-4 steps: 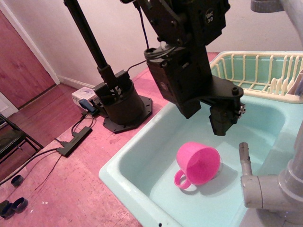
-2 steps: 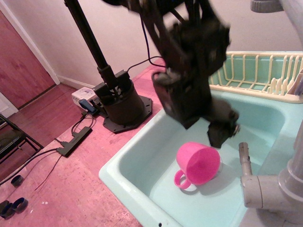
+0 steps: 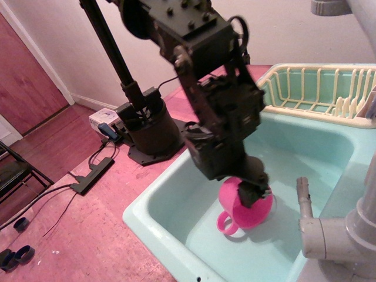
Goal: Flip cup upright
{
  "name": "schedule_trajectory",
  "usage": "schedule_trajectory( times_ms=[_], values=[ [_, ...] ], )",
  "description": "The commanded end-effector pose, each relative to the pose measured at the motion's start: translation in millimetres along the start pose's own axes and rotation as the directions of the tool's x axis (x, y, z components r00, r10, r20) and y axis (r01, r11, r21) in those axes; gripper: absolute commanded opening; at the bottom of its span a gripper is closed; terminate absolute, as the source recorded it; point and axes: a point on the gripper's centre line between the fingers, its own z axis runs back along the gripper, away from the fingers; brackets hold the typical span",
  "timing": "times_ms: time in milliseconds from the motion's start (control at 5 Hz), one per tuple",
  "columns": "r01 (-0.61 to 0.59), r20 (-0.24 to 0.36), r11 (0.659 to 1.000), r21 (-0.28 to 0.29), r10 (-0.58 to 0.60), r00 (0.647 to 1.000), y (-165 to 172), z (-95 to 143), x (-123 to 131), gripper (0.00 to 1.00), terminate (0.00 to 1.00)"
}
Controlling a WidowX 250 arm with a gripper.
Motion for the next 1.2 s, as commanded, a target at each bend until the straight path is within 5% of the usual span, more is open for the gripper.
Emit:
schedule_trajectory(
  times_ms=[0, 200, 600, 800, 1000],
  values=[
    [0.0, 0.012, 0.998, 0.067, 0.0, 1.0, -11, 12, 10, 1.0, 0.0],
    [-0.029, -0.012, 0.997, 0.071, 0.029, 0.999, -17, 19, 11, 0.0, 0.0],
    [-0.201, -0.015, 0.963, 0.179, 0.207, 0.978, -36, 21, 12, 0.0, 0.0],
    [-0.298, 0.014, 0.919, 0.259, 0.305, 0.952, -32, 23, 17, 1.0, 0.0],
    [-0.309, 0.002, 0.909, 0.28, 0.321, 0.947, -24, 42, 13, 1.0, 0.0]
  ],
)
